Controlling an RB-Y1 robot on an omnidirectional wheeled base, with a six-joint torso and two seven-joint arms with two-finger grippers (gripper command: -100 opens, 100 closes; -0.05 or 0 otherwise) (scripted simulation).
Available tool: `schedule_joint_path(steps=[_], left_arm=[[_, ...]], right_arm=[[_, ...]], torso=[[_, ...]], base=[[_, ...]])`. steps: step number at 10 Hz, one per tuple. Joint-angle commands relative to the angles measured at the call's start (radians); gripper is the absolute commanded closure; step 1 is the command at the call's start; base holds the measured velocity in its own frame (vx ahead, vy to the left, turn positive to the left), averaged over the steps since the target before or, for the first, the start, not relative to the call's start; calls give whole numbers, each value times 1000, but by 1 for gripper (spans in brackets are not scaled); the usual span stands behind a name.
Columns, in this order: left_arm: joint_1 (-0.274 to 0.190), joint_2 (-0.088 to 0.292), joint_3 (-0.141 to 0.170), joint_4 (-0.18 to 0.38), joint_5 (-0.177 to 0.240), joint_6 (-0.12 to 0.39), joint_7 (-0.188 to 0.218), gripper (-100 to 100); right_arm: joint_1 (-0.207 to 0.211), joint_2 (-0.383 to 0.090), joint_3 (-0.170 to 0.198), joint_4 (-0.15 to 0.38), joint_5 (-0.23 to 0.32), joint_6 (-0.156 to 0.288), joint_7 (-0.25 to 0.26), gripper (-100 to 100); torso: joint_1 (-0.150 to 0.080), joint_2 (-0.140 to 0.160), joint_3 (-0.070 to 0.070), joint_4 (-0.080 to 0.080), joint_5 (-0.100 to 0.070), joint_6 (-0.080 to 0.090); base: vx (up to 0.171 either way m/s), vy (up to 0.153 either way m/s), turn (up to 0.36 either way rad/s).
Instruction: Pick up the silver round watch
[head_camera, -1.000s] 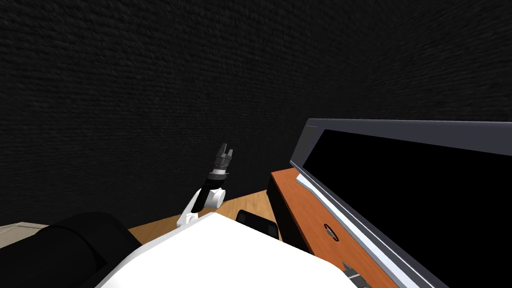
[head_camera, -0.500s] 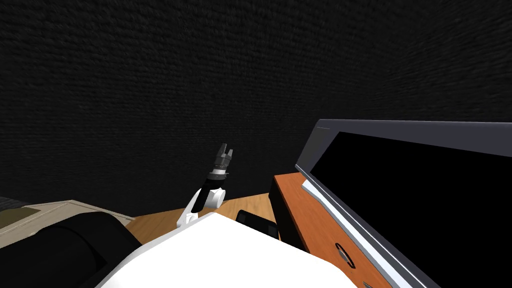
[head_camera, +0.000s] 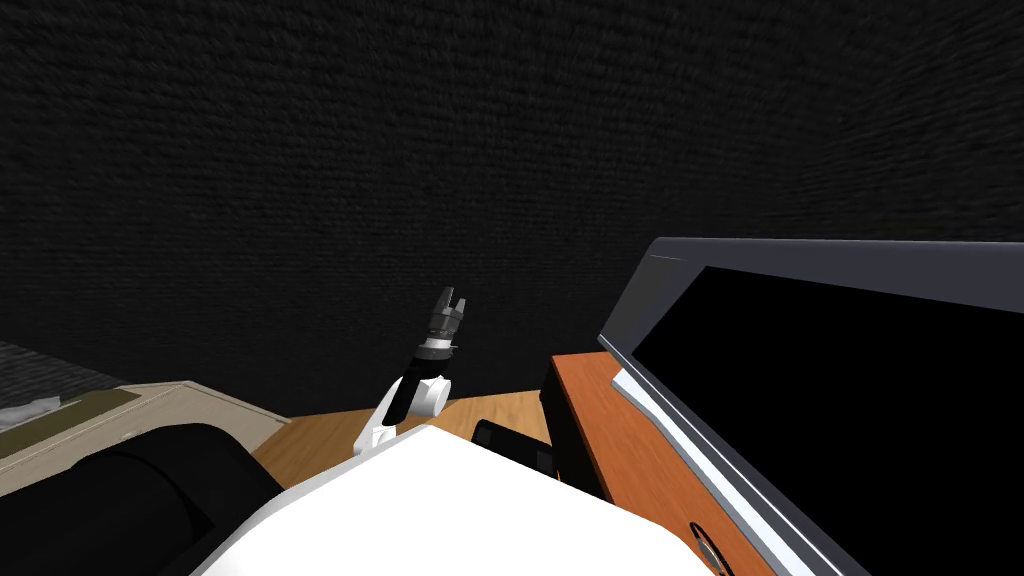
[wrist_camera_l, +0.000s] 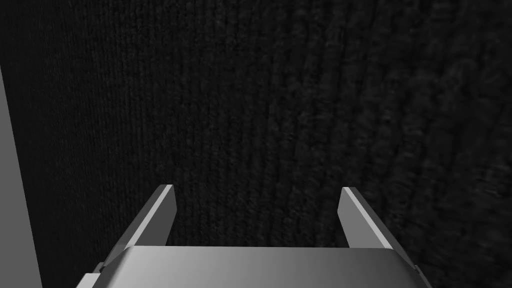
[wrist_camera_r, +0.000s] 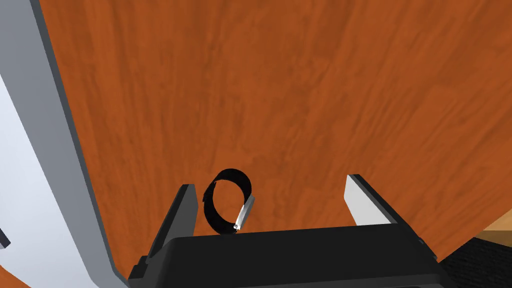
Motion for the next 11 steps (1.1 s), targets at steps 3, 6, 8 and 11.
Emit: schedule_joint_path(steps=[3, 6, 8, 11], left_arm=[[0, 0, 0, 0, 0, 0, 0, 0], [0, 0, 0, 0, 0, 0, 0, 0], [0, 0, 0, 0, 0, 0, 0, 0], [0, 0, 0, 0, 0, 0, 0, 0]], right_arm=[[-45, 8, 19, 84, 48, -9, 33, -100], [-64, 18, 39, 118, 80, -12, 43, -100], [-69, 24, 29, 133, 71, -18, 64, 0], [-67, 92, 44, 162, 59, 41, 83, -100]], torso=[[0, 0, 0, 0, 0, 0], [2, -1, -1, 0, 0, 0], [2, 1, 1, 0, 0, 1], [-3, 2, 1, 0, -1, 1]], base=[[35, -6, 85], [42, 16, 93], [6, 5, -1], [10, -68, 59]])
